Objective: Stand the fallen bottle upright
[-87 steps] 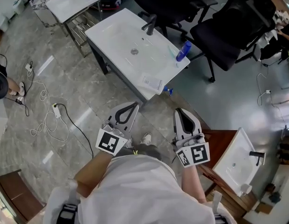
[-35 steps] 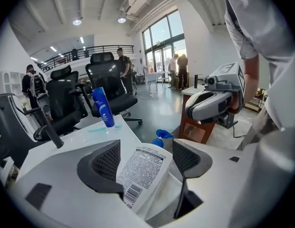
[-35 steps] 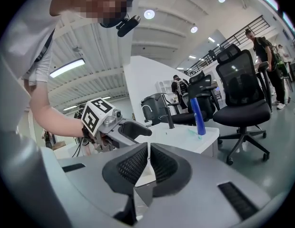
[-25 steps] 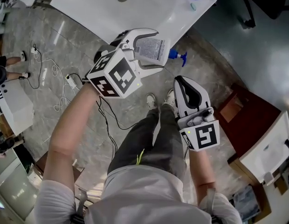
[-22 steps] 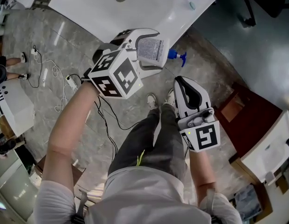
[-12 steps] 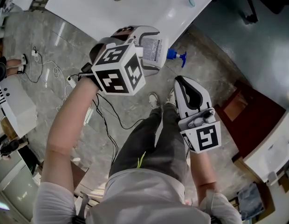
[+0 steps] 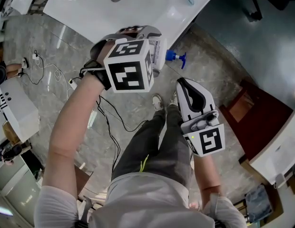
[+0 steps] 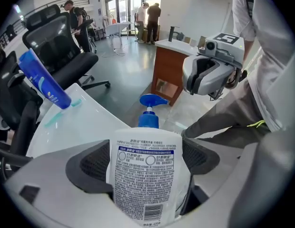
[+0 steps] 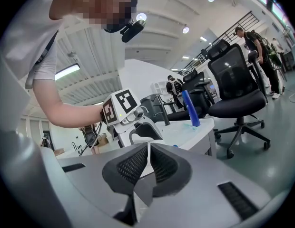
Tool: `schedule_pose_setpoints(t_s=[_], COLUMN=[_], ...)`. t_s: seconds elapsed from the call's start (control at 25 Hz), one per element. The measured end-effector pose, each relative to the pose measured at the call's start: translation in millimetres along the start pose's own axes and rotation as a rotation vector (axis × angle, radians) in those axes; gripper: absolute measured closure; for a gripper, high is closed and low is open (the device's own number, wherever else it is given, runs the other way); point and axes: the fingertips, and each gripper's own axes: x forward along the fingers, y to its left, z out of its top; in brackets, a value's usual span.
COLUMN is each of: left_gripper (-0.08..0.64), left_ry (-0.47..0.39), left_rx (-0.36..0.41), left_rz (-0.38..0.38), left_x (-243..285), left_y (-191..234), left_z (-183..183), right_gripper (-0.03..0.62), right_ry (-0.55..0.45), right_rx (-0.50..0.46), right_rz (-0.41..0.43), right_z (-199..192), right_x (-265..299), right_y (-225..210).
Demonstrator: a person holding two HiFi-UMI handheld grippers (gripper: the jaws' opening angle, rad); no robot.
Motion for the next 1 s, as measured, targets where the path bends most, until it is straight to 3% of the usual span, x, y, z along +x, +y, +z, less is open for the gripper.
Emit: schedule_pose_setpoints(t_s=[0.16,0.52,0.68,1.0], left_gripper=[0.084,0.084,0.084,0.086], left_ry=[0.026,-0.003,-0.046,-0.123], left_rx=[0.004,-0.024,-0.055,-0.018], left_rz=[-0.024,-0.034,-0.031,0.026], left_x=[5.2,8.5,7.9,6.6], left_y=[2.6,4.9,4.9,5.9], left_z=[-3.0,-3.0,-1.9,0.5], right_gripper=[0.549,0.548,0.549,0.548], right_ry=[0.000,0.001,0.008,0.020], right_rx=[0.004,0.009,0.006,0.010], right_rz=[-0.002,0.003,0.012,0.000], right_z=[0.9,-2.4,-5.0,-15.3], right_x=[1.7,3.4,4.5,-1.2], right_y=[-3.7,-9.6,-6.9,-16.5])
